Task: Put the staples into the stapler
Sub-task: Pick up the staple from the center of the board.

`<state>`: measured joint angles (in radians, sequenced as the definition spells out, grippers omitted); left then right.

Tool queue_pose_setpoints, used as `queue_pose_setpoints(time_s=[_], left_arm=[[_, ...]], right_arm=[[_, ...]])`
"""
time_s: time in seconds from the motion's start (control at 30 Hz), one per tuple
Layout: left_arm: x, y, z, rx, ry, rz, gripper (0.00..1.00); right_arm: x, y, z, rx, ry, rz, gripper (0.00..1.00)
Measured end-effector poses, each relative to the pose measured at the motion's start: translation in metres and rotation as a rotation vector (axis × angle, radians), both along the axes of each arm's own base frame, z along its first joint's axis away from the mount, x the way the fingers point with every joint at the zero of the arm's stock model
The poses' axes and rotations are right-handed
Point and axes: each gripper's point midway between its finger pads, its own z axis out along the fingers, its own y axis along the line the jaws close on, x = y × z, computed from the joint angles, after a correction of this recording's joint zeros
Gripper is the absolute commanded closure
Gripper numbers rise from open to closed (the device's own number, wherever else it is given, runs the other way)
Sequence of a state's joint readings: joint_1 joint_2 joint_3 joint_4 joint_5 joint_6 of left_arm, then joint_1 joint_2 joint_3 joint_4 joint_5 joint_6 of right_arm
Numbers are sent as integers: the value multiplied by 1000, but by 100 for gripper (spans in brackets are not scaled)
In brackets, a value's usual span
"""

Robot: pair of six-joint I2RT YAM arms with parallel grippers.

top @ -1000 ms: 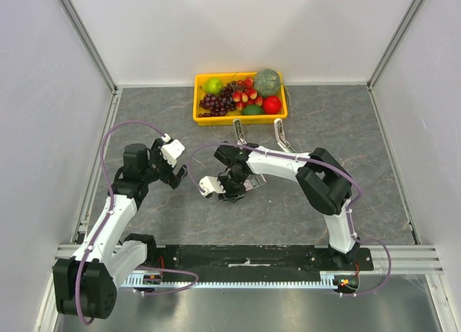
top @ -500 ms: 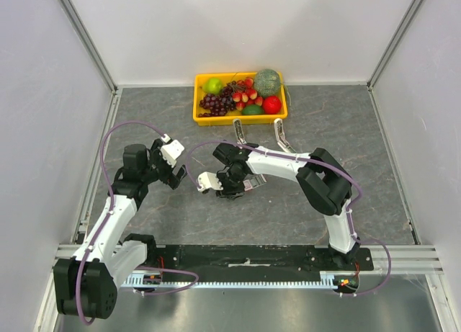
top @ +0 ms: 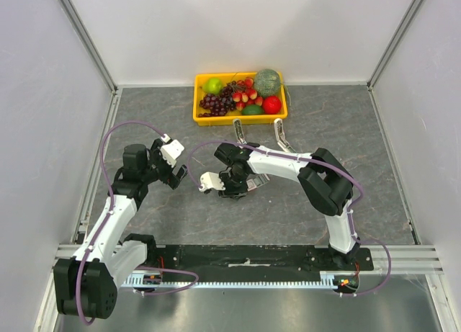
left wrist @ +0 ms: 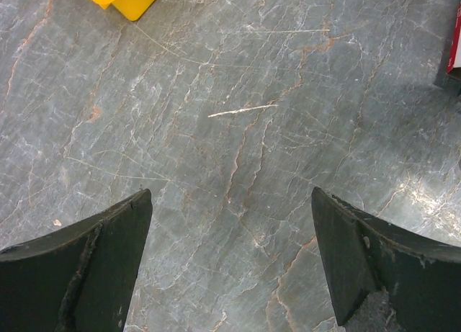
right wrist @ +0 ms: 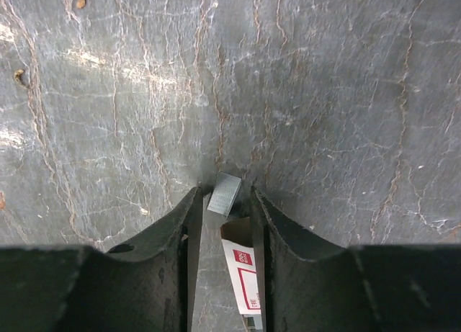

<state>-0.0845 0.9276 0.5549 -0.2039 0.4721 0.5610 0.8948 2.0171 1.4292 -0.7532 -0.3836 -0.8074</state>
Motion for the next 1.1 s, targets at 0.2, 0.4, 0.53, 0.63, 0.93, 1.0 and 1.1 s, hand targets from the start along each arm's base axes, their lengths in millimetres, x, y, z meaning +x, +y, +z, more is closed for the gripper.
queue_pose_setpoints(time_s=[0.2, 0.4, 0.53, 0.63, 0.93, 1.0, 1.1], left_arm=[[0, 0, 0, -1, 0, 0, 4], [0, 0, 0, -1, 1, 2, 4], [0, 1, -1, -4, 3, 7, 4], [0, 1, -1, -5, 3, 7, 4], [0, 1, -1, -5, 5, 7, 4], [0, 1, -1, -5, 5, 7, 4], [0, 1, -1, -6, 5, 7, 4]], right_arm=[[-2, -2, 0, -11, 12, -15, 77], [-3, -2, 0, -14, 20, -30, 78], [-5, -2, 1, -11, 28, -30, 79], [-6, -3, 4, -1, 41, -30, 80], [10, -13, 26, 86, 91, -92, 81], [20, -20, 34, 103, 85, -118, 81], [38, -35, 46, 135, 65, -161, 81]])
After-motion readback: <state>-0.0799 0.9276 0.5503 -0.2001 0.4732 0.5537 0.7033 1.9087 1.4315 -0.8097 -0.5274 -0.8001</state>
